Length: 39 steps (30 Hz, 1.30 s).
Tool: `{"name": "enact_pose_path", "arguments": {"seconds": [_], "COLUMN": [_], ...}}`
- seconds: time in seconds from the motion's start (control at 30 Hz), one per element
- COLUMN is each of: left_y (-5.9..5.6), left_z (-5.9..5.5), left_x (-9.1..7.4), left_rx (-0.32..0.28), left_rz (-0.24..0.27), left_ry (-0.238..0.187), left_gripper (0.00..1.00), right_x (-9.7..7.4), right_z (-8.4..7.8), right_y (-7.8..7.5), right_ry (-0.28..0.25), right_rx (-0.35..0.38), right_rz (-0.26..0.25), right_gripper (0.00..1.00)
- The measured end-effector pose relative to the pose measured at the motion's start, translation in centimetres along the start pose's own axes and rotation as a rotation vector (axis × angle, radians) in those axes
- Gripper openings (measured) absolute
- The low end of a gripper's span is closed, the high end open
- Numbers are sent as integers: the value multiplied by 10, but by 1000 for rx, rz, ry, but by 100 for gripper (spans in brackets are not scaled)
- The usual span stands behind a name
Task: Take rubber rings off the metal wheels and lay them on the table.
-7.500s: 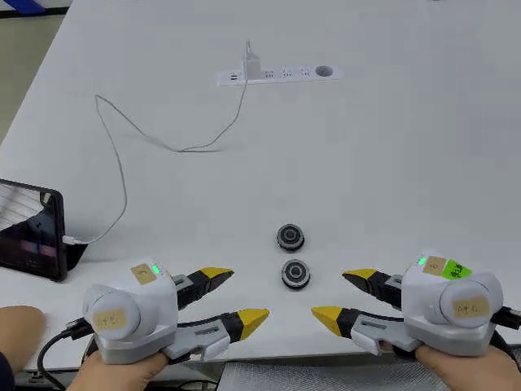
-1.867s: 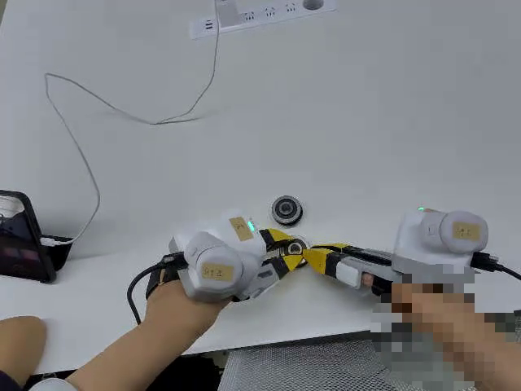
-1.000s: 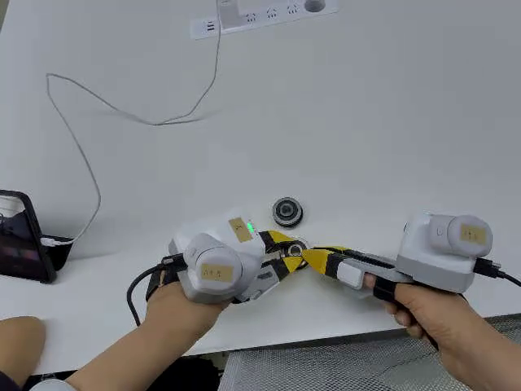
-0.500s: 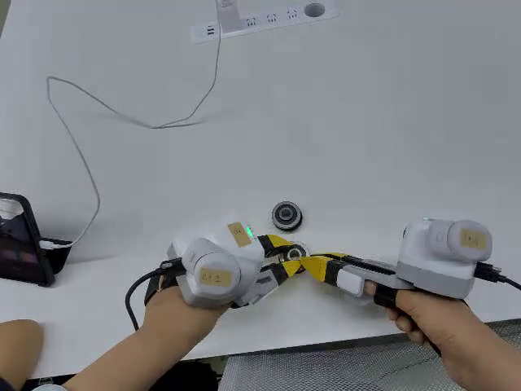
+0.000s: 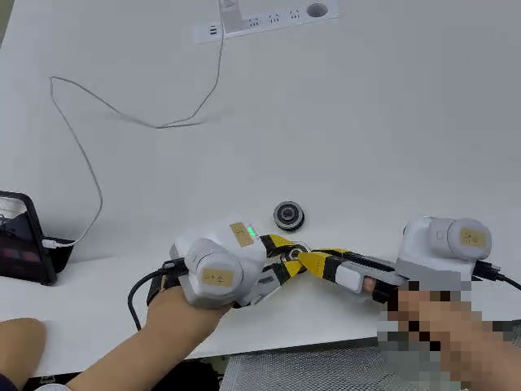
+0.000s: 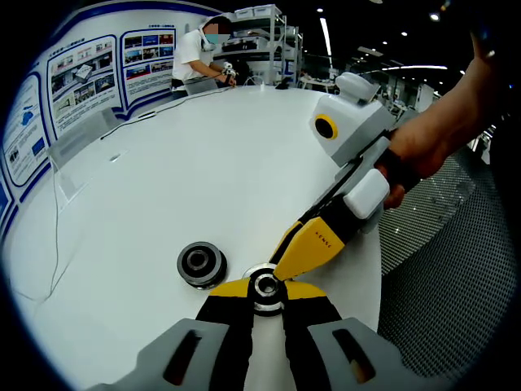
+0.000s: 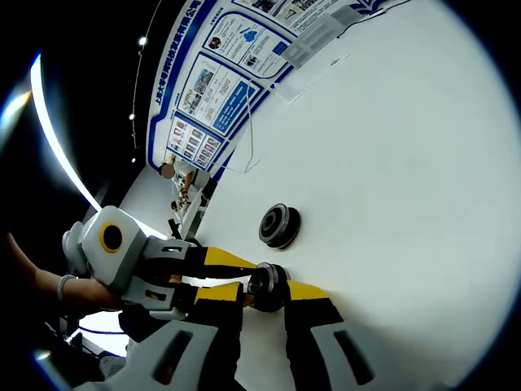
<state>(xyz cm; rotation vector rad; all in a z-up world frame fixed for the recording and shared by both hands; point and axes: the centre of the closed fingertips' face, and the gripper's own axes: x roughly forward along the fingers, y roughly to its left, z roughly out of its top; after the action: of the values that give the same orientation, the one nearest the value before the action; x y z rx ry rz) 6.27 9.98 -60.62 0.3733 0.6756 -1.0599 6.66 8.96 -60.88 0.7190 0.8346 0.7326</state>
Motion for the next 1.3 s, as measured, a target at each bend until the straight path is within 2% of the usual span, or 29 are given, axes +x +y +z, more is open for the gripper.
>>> {"name": "enact_pose_path", "arguments": {"seconds": [0.17, 0.9, 1.3], "left_y": [0, 2, 1], "left_z": [0, 0, 1], "left_x": [0, 1, 0], "left_rx": [-2, -7, -6], "left_rz": [0, 1, -3], "left_ry": [-2, -6, -6], "left_gripper": [13, 13, 13], "right_x": [-2, 1, -2], "right_z": [-1, 3, 0], "right_y": [3, 2, 11], "right_ry": [12, 1, 10], "right_rx": [-7, 2, 12], "right_rz": [10, 16, 39], "right_gripper": [22, 25, 30]}}
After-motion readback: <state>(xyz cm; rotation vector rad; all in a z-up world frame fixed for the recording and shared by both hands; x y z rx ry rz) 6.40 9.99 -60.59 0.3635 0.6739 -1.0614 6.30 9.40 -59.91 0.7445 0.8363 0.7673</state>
